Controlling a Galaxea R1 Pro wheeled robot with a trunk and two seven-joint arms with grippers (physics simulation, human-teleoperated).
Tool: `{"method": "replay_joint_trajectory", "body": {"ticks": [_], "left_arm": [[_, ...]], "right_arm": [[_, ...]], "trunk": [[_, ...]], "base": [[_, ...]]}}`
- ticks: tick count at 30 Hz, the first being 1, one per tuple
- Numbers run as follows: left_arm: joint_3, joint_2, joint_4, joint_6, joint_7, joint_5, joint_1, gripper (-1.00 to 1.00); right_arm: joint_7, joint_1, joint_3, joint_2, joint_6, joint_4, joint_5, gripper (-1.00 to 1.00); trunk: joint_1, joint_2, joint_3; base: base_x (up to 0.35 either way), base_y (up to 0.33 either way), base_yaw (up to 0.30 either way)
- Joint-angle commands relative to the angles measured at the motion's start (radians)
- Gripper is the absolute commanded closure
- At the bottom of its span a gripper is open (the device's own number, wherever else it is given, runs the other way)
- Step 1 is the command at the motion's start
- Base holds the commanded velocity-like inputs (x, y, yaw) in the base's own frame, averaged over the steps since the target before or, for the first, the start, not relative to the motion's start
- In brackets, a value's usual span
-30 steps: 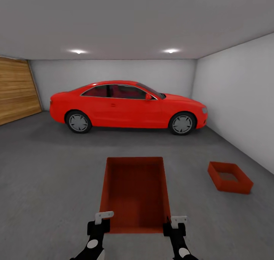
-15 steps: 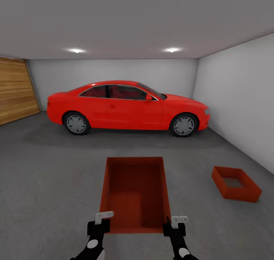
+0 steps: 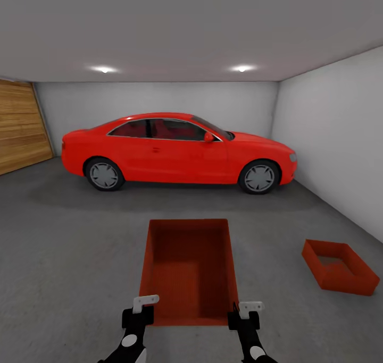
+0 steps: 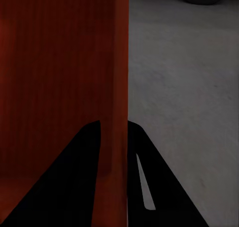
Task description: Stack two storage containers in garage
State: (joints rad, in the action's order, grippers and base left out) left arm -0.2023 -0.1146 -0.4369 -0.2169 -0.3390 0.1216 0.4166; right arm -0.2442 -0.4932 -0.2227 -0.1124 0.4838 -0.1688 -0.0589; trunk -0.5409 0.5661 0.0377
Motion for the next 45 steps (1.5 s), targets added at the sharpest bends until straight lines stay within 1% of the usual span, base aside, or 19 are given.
{"method": "replay_joint_trajectory", "body": {"ticks": [1, 13, 14, 16, 18, 19, 22, 26, 28, 30, 31, 32, 35, 38, 39, 40, 43, 45], "left_arm": [[-0.01, 0.001, 0.003, 0.083, 0.018, 0.018, 0.001, 1.0], [-0.01, 0.001, 0.003, 0.083, 0.018, 0.018, 0.001, 1.0], [-0.011, 0.002, 0.002, 0.002, 0.0, 0.016, 0.001, 1.0], [-0.011, 0.002, 0.003, 0.003, -0.001, 0.018, 0.001, 1.0], [-0.01, 0.002, 0.004, 0.002, -0.005, 0.018, 0.001, 1.0], [-0.01, 0.002, 0.005, 0.0, -0.006, 0.017, 0.001, 1.0], [-0.01, 0.001, 0.009, -0.004, -0.008, 0.016, 0.001, 1.0], [-0.009, 0.002, 0.012, -0.006, -0.005, 0.005, 0.001, 1.0], [-0.008, 0.002, 0.013, -0.006, -0.005, -0.014, 0.001, 1.0], [0.0, 0.003, 0.005, -0.006, -0.004, -0.026, 0.001, 1.0], [0.003, 0.003, -0.002, -0.006, -0.004, -0.031, 0.001, 1.0], [0.004, 0.003, -0.009, -0.006, -0.004, -0.034, 0.001, 1.0], [-0.002, 0.003, -0.019, -0.006, -0.005, -0.044, 0.001, 1.0], [-0.001, 0.003, -0.028, -0.006, -0.005, -0.058, 0.001, 1.0], [-0.002, 0.003, -0.032, -0.006, -0.005, -0.058, 0.001, 1.0], [-0.005, 0.003, -0.028, -0.006, -0.005, -0.054, 0.001, 1.0], [-0.011, 0.003, -0.009, -0.006, -0.005, -0.022, 0.001, 1.0], [-0.016, 0.003, 0.001, -0.006, -0.005, -0.01, 0.001, 1.0]], "right_arm": [[-0.023, -0.002, 0.01, 0.0, 0.07, -0.001, -0.015, 1.0], [-0.023, -0.002, 0.01, 0.0, 0.07, -0.001, -0.015, 1.0], [-0.012, -0.002, -0.003, -0.002, 0.008, -0.002, -0.012, 1.0], [-0.015, -0.002, -0.015, -0.003, 0.005, -0.002, -0.011, 1.0], [-0.013, -0.002, -0.012, -0.004, 0.003, -0.002, -0.009, 1.0], [-0.013, -0.002, -0.015, -0.004, 0.004, -0.002, -0.013, 1.0], [-0.016, -0.002, -0.046, -0.004, 0.018, 0.007, -0.039, 1.0], [-0.019, -0.002, -0.061, -0.004, 0.035, 0.02, -0.059, 1.0], [-0.017, -0.002, -0.052, -0.004, 0.038, 0.023, -0.053, 1.0], [-0.014, -0.002, -0.033, -0.004, 0.039, 0.017, -0.041, 1.0], [-0.013, -0.002, -0.028, -0.004, 0.041, 0.012, -0.041, 1.0], [-0.013, -0.002, -0.03, -0.004, 0.046, 0.009, -0.041, 1.0], [-0.015, -0.002, -0.053, -0.003, 0.07, 0.015, -0.074, 1.0], [-0.016, -0.002, -0.061, -0.003, 0.079, 0.02, -0.091, 1.0], [-0.017, -0.002, -0.076, -0.003, 0.079, 0.018, -0.109, 1.0], [-0.02, -0.002, -0.095, -0.004, 0.081, 0.025, -0.129, 1.0], [-0.026, -0.002, -0.153, -0.003, 0.08, 0.042, -0.181, 1.0], [-0.03, -0.002, -0.185, -0.003, 0.078, 0.046, -0.206, 1.0]], "trunk": [[-0.001, 0.002, 0.002], [-0.001, 0.002, 0.002], [-0.001, 0.002, 0.002], [-0.001, 0.002, 0.002], [-0.001, 0.002, 0.002], [-0.001, 0.002, 0.002], [-0.001, 0.002, 0.002], [-0.001, 0.002, 0.002], [-0.001, 0.002, 0.002], [-0.001, 0.002, 0.002], [-0.001, 0.002, 0.002], [-0.001, 0.002, 0.002], [-0.001, 0.002, 0.002], [-0.001, 0.002, 0.002], [-0.001, 0.002, 0.002], [-0.001, 0.002, 0.002], [-0.001, 0.002, 0.002], [-0.001, 0.002, 0.002]], "base": [[0.321, 0.0, 0.0], [0.321, 0.0, 0.0], [0.0, 0.0, 0.0], [0.0, 0.0, 0.0], [0.0, 0.0, 0.0], [0.0, 0.0, 0.0], [0.02, 0.0, 0.0], [0.231, 0.0, 0.0], [0.296, 0.0, 0.0], [0.309, 0.0, 0.0], [0.314, 0.0, 0.0], [0.317, 0.0, 0.0], [0.32, 0.0, 0.0], [0.321, 0.0, 0.0], [0.321, 0.0, 0.0], [0.321, 0.0, 0.0], [0.322, 0.0, 0.0], [0.322, 0.0, 0.0]]}}
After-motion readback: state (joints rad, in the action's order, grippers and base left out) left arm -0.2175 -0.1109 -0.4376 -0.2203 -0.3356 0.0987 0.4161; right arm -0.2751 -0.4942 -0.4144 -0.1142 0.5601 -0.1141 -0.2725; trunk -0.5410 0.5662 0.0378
